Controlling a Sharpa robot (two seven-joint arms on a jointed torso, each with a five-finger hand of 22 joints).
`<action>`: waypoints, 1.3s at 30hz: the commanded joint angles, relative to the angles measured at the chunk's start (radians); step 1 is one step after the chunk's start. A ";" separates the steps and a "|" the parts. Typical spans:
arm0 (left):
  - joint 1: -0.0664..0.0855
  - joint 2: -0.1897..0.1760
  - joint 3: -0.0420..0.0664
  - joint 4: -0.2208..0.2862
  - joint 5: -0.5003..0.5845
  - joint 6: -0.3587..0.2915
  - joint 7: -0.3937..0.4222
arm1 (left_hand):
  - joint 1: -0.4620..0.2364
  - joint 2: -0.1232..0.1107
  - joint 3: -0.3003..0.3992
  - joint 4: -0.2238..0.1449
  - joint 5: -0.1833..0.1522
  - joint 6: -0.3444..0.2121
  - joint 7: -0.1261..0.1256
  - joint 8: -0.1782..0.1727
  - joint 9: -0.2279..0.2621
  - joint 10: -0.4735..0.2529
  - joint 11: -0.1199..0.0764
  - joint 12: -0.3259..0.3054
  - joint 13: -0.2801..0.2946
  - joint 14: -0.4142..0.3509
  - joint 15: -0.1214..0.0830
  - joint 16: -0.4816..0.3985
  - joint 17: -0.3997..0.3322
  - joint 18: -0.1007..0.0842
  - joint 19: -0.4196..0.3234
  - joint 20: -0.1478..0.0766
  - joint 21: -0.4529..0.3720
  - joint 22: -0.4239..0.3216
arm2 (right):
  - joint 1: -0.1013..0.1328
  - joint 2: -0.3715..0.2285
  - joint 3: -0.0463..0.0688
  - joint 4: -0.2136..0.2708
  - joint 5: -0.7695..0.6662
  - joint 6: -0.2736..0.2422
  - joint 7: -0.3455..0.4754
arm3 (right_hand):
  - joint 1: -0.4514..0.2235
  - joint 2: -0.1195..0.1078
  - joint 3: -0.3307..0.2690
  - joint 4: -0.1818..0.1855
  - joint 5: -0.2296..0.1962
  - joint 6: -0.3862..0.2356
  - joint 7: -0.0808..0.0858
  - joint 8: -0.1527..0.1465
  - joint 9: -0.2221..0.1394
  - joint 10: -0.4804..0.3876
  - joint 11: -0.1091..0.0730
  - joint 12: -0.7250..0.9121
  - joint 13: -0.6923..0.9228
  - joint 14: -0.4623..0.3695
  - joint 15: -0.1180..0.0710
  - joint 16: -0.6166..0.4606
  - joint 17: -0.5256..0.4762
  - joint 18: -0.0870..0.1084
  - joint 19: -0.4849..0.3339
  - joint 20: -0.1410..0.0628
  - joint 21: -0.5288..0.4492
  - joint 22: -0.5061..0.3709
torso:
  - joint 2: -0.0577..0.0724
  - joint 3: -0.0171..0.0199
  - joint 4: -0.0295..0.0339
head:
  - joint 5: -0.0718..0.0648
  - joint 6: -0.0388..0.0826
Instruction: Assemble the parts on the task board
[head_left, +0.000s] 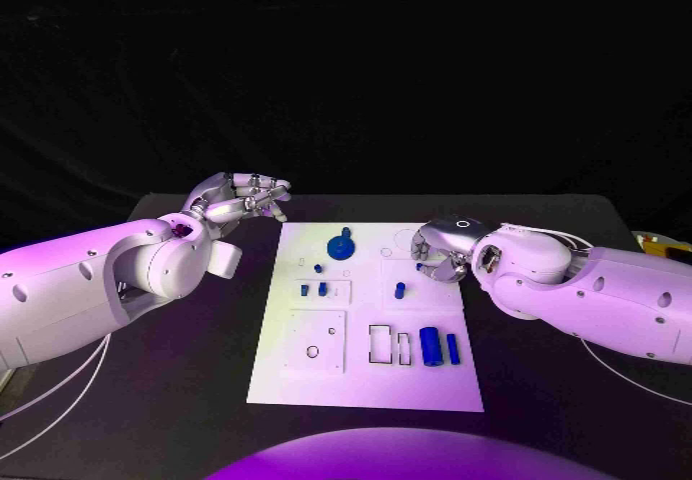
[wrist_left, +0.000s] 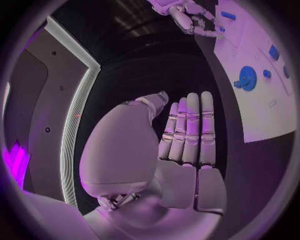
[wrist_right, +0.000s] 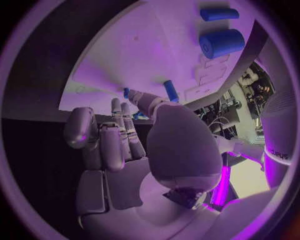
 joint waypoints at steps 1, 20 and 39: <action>0.001 -0.001 0.001 0.003 0.012 0.015 0.005 | 0.002 0.010 -0.007 -0.003 -0.002 -0.003 0.009 0.001 -0.001 -0.009 -0.001 0.002 -0.002 0.000 0.005 -0.008 -0.001 0.012 0.007 0.004 -0.008 -0.003 | -0.005 0.005 0.000 -0.003 -0.019 0.020 -0.006 | -0.002 0.003 0.001 -0.009 -0.006 0.011 -0.002 0.006 0.001 0.010 0.000 -0.003 -0.002 0.032 0.002 0.006 0.004 -0.018 0.014 -0.001 0.010 0.006 | 0.000 0.0002 0.0004 | 0.001 -0.002; 0.001 -0.003 0.001 0.000 0.012 0.018 -0.014 | 0.006 0.011 -0.010 -0.006 -0.002 -0.012 0.014 -0.003 -0.003 -0.016 0.003 0.001 -0.003 0.002 0.007 -0.014 -0.003 0.012 0.012 0.005 -0.016 -0.009 | -0.026 0.020 -0.001 -0.016 -0.004 0.002 -0.009 | 0.039 0.074 0.060 -0.054 -0.070 0.069 -0.022 0.020 0.009 0.101 -0.026 0.011 -0.018 0.040 -0.019 0.022 0.026 -0.035 0.057 -0.019 0.096 0.071 | 0.000 -0.0003 -0.0002 | 0.004 -0.006; 0.001 -0.004 0.001 -0.006 0.003 0.028 -0.037 | 0.013 0.013 -0.014 -0.010 -0.002 -0.026 0.022 -0.009 -0.007 -0.030 0.009 0.000 -0.005 0.002 0.011 -0.025 -0.006 0.011 0.019 0.006 -0.026 -0.017 | -0.032 0.006 0.000 0.004 -0.086 -0.069 -0.051 | 0.083 0.107 0.129 -0.136 -0.065 0.094 -0.025 0.019 0.015 0.142 -0.033 0.025 -0.005 0.043 -0.028 0.028 0.036 -0.049 0.086 -0.032 0.166 0.125 | -0.002 -0.0006 -0.0005 | -0.001 -0.004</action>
